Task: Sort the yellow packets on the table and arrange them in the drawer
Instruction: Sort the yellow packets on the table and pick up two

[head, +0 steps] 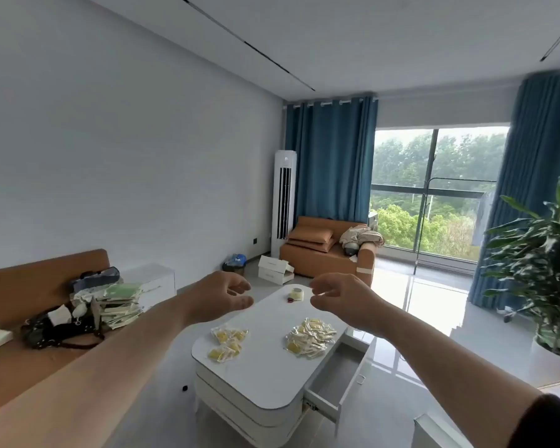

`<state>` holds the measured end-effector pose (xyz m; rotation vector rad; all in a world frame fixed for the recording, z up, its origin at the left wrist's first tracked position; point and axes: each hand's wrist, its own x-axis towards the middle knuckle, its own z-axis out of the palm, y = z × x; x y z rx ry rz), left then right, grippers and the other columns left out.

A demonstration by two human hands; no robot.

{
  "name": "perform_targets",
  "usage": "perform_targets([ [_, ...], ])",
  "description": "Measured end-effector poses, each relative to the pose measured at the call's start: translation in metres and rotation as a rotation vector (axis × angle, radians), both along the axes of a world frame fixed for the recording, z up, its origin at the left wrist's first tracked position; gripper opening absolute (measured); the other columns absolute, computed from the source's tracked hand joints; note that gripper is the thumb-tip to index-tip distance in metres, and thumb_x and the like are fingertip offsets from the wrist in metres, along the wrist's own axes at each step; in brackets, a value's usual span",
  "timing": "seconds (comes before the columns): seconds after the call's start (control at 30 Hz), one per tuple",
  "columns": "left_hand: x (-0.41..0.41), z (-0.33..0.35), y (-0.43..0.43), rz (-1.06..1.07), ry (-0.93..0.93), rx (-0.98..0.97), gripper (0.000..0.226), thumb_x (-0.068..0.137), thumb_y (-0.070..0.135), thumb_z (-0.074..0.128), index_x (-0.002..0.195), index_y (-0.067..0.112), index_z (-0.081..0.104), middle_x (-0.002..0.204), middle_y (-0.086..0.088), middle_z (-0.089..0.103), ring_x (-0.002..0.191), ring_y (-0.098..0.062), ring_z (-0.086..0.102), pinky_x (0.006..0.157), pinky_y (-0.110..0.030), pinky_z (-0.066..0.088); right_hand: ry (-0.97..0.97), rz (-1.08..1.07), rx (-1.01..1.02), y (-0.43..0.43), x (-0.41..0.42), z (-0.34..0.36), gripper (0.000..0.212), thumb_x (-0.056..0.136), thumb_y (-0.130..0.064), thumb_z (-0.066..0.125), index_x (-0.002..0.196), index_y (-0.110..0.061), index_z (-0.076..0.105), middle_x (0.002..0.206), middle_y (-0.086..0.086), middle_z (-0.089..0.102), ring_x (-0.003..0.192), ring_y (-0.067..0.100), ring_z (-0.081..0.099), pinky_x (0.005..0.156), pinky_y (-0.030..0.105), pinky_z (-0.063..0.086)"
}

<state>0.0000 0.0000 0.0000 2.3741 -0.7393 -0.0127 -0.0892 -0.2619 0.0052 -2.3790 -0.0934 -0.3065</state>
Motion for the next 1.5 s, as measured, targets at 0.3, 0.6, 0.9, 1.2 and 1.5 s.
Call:
perform_targets([
  [0.3,0.173,-0.044,0.044,0.020,0.080,-0.047,0.041,0.088,0.033,0.070,0.126,0.017,0.062,0.121,0.001,0.066,0.109,-0.010,0.061,0.094,-0.025,0.047,0.085,-0.061,0.050,0.028,0.168,-0.038,0.033,0.088,-0.025,0.068,0.121,-0.021,0.065,0.111,-0.008,0.067,0.101,0.008,0.065,0.087,0.029,0.056],
  [0.6,0.306,-0.072,0.068,0.025,0.175,-0.056,0.039,0.088,0.032,0.071,0.124,0.018,0.063,0.116,0.002,0.066,0.110,-0.011,0.061,0.097,-0.029,0.047,0.169,-0.128,0.134,0.040,0.292,-0.083,0.029,0.089,-0.017,0.067,0.118,-0.018,0.068,0.108,-0.006,0.069,0.102,0.010,0.066,0.100,0.033,0.051],
  [0.9,0.433,-0.111,0.034,0.108,0.232,-0.125,0.030,0.090,0.028,0.069,0.118,0.021,0.062,0.112,0.004,0.065,0.106,-0.009,0.061,0.076,-0.019,0.046,0.225,-0.120,0.229,-0.004,0.420,-0.120,0.025,0.086,-0.019,0.069,0.110,-0.026,0.068,0.105,-0.009,0.070,0.097,0.005,0.067,0.096,0.033,0.053],
  [1.2,0.542,-0.141,-0.012,0.195,0.295,-0.095,0.035,0.090,0.027,0.069,0.122,0.016,0.063,0.108,0.005,0.066,0.103,-0.006,0.061,0.083,-0.015,0.044,0.313,-0.020,0.251,-0.060,0.573,-0.147,0.026,0.088,-0.020,0.067,0.113,-0.019,0.070,0.103,-0.010,0.069,0.087,0.005,0.061,0.088,0.029,0.050],
  [1.5,0.631,-0.175,-0.020,0.263,0.382,-0.114,0.032,0.087,0.026,0.071,0.117,0.018,0.066,0.098,0.011,0.066,0.101,-0.010,0.064,0.087,-0.023,0.048,0.388,0.015,0.293,-0.059,0.678,-0.176,0.030,0.086,-0.023,0.067,0.116,-0.018,0.069,0.110,-0.005,0.070,0.103,0.023,0.066,0.090,0.037,0.055],
])
